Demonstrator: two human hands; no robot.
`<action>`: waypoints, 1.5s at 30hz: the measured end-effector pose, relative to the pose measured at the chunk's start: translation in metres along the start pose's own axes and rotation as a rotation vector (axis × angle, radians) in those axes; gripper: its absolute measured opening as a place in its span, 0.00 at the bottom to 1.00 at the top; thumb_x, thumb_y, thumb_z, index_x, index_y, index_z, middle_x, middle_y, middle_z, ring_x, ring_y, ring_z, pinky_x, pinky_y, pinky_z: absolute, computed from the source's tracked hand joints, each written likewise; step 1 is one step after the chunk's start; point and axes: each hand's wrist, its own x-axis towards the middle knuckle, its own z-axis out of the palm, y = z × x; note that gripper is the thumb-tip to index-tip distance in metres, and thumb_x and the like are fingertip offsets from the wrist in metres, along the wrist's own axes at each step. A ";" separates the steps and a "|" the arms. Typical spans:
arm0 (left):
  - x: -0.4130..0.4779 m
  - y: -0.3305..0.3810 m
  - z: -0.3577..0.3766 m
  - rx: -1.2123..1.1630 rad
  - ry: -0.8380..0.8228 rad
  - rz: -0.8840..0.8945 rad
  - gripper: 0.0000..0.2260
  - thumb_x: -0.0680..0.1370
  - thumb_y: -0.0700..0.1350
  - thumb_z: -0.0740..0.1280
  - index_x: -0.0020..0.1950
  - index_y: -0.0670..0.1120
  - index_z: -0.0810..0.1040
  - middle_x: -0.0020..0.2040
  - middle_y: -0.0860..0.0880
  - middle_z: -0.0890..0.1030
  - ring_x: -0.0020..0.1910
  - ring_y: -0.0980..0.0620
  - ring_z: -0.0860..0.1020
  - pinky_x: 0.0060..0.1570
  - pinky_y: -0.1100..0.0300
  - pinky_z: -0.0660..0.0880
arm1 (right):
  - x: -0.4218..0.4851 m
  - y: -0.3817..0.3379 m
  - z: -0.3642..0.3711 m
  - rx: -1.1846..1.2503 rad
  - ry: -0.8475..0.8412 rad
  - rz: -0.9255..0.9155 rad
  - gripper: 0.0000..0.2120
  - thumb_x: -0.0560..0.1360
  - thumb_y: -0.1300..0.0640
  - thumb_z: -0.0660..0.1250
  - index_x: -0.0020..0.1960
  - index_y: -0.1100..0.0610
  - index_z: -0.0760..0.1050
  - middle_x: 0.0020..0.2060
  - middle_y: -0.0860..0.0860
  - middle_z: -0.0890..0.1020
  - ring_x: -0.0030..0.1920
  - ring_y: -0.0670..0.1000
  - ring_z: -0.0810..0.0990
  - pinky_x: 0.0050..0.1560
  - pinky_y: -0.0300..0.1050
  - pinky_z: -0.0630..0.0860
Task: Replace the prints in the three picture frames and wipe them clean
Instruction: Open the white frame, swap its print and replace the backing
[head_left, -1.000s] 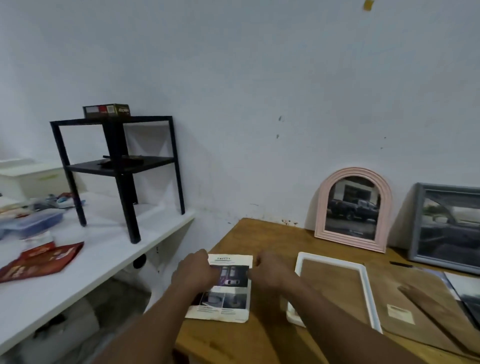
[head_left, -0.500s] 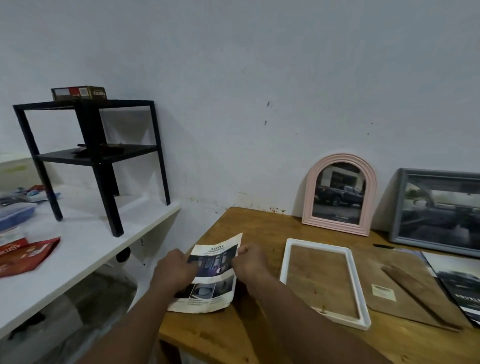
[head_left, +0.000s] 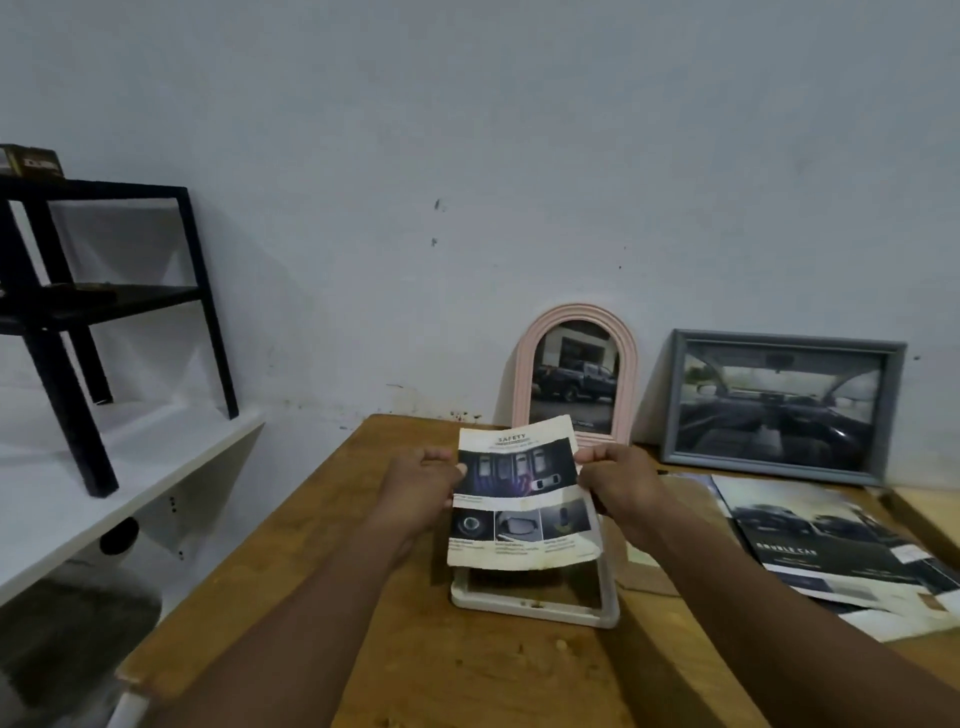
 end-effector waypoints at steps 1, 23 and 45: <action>-0.001 0.001 0.010 0.005 -0.023 0.006 0.07 0.80 0.43 0.70 0.58 0.49 0.77 0.53 0.47 0.83 0.49 0.50 0.83 0.43 0.55 0.83 | 0.001 0.006 -0.006 -0.017 0.015 0.017 0.07 0.78 0.68 0.65 0.48 0.58 0.78 0.48 0.58 0.82 0.50 0.58 0.83 0.52 0.60 0.83; -0.003 -0.030 0.029 0.518 -0.123 0.226 0.09 0.81 0.40 0.67 0.59 0.52 0.77 0.50 0.54 0.82 0.48 0.55 0.82 0.43 0.52 0.84 | 0.007 0.064 -0.015 -0.554 0.066 -0.156 0.08 0.77 0.58 0.70 0.54 0.51 0.75 0.54 0.52 0.82 0.49 0.48 0.80 0.36 0.37 0.75; -0.008 -0.034 0.027 0.767 -0.124 0.394 0.04 0.82 0.49 0.66 0.57 0.57 0.76 0.53 0.60 0.75 0.47 0.61 0.76 0.44 0.65 0.78 | 0.009 0.081 0.000 -0.992 -0.108 -0.534 0.18 0.80 0.50 0.58 0.69 0.48 0.69 0.70 0.47 0.69 0.68 0.49 0.67 0.65 0.46 0.68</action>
